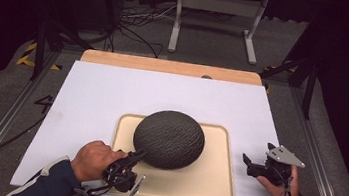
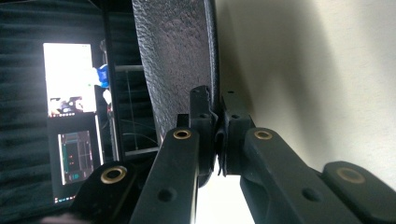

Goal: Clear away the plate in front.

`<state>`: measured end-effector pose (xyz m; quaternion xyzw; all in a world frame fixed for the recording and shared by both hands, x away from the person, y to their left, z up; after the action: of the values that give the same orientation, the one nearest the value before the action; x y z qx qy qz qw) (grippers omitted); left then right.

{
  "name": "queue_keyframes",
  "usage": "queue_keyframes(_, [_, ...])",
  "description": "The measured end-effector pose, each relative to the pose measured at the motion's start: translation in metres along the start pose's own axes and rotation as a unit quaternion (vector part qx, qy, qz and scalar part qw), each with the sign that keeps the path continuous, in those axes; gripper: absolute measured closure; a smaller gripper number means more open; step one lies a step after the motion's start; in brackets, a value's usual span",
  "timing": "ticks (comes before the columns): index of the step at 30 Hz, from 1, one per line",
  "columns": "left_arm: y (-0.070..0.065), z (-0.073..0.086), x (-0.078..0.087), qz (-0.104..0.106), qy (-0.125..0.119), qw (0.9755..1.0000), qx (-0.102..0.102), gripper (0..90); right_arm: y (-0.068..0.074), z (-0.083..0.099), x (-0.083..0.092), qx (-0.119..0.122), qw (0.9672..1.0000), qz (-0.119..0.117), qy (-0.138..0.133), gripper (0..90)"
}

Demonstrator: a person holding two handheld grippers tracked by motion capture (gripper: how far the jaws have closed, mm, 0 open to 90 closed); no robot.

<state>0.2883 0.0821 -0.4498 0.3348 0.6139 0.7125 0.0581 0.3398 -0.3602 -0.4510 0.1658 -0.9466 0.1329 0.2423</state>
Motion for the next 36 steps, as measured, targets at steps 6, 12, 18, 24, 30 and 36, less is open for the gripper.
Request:
queue_keyframes(6, [-0.009,-0.006,0.002,0.012,-0.008,0.9999,-0.002,86.5,0.000,0.000,0.000,-0.001,1.0000,0.000,-0.001,4.5])
queue_keyframes(12, [-0.015,-0.011,0.002,0.027,-0.013,0.9995,-0.010,86.5,0.000,0.000,0.000,0.000,1.0000,0.000,-0.001,4.5])
queue_keyframes(18, [-0.019,-0.012,-0.002,0.037,-0.017,0.9991,-0.015,86.0,0.000,0.000,0.000,0.000,1.0000,-0.001,-0.001,4.5])
queue_keyframes(24, [-0.019,-0.010,-0.006,0.037,-0.022,0.9990,-0.007,86.3,0.000,0.001,0.000,-0.001,1.0000,-0.001,0.001,4.5])
queue_keyframes(30, [-0.020,-0.012,-0.007,0.037,-0.027,0.9989,-0.008,86.3,-0.002,0.002,0.000,-0.002,1.0000,0.000,0.001,4.5])
queue_keyframes(36, [-0.021,-0.010,-0.006,0.039,-0.028,0.9988,0.004,85.4,-0.003,0.002,0.002,-0.003,1.0000,0.001,-0.004,4.5])
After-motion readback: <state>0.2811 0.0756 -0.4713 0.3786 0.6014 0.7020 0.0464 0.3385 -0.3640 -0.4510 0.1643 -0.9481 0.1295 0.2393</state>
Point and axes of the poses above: each handheld gripper's, and its own axes: x roughly backward along the jaws, z roughly out of its underside, y roughly to its left, the point moved 1 cm from there along -x, roughly forward along the jaws, and after that the axes turned 2 degrees about -x, right-handed, at the moved point
